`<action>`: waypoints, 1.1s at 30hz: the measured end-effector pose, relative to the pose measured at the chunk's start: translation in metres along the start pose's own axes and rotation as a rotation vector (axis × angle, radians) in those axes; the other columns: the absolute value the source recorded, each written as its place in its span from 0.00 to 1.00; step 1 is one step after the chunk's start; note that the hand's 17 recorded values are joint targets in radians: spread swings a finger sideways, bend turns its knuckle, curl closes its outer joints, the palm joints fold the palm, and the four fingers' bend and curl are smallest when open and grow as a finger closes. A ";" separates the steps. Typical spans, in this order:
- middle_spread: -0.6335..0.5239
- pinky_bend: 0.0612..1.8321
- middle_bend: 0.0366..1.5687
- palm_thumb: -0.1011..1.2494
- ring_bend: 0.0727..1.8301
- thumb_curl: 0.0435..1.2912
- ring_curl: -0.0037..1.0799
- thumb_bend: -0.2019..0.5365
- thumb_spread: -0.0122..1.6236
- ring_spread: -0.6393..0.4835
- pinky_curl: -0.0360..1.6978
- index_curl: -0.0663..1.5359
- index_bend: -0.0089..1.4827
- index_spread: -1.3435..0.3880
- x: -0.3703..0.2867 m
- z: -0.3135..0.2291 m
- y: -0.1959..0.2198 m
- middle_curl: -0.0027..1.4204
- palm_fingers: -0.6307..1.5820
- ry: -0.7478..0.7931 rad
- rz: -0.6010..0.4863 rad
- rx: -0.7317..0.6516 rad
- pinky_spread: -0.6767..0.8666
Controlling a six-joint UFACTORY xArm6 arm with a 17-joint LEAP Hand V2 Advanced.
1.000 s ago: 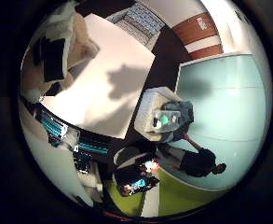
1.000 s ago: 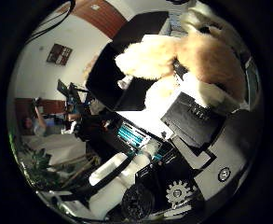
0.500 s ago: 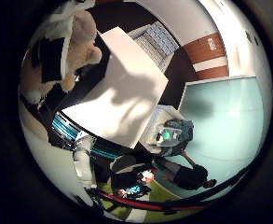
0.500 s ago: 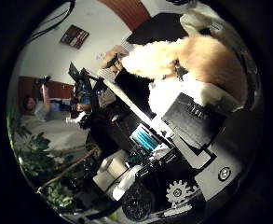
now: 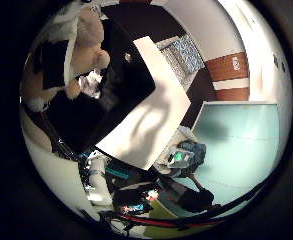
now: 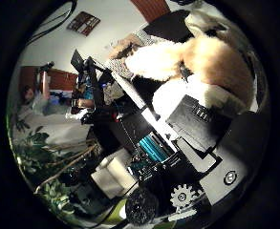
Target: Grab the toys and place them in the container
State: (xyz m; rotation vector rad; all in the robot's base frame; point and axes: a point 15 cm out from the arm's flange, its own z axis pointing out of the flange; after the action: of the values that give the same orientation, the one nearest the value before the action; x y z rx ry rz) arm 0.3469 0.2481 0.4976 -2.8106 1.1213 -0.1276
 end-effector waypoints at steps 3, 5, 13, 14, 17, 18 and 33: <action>0.39 0.54 0.78 0.80 0.66 0.67 0.84 0.23 0.32 0.32 0.70 0.68 0.63 0.61 0.001 0.004 -0.007 0.67 0.77 -0.003 0.002 0.008 0.24; 0.39 0.56 0.77 0.77 0.66 0.66 0.84 0.23 0.37 0.32 0.70 0.68 0.62 0.61 0.002 0.006 -0.010 0.67 0.77 -0.004 0.004 0.015 0.24; 0.34 0.52 0.63 0.67 0.62 0.51 0.68 0.23 0.58 0.30 0.55 0.58 0.25 0.56 -0.004 0.007 -0.015 0.59 0.67 -0.030 0.000 0.028 0.13; 0.33 0.51 0.59 0.67 0.61 0.49 0.65 0.24 0.60 0.29 0.53 0.54 0.15 0.53 -0.006 0.007 -0.015 0.57 0.63 -0.038 -0.002 0.026 0.10; 0.31 0.44 0.46 0.67 0.52 0.44 0.58 0.25 0.65 0.31 0.50 0.47 0.14 0.47 -0.008 0.008 -0.012 0.51 0.45 -0.043 -0.007 0.015 0.14; 0.33 0.41 0.38 0.67 0.47 0.43 0.54 0.25 0.66 0.34 0.49 0.46 0.18 0.46 -0.008 0.008 -0.012 0.47 0.40 -0.043 -0.008 0.015 0.21; 0.48 0.24 0.13 0.65 0.23 0.35 0.27 0.25 0.69 0.63 0.32 0.27 0.13 0.48 0.006 -0.009 0.012 0.26 0.37 -0.036 -0.008 0.008 0.76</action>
State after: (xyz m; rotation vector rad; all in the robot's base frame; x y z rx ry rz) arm 0.3420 0.2343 0.5049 -2.7992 1.0995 -0.0816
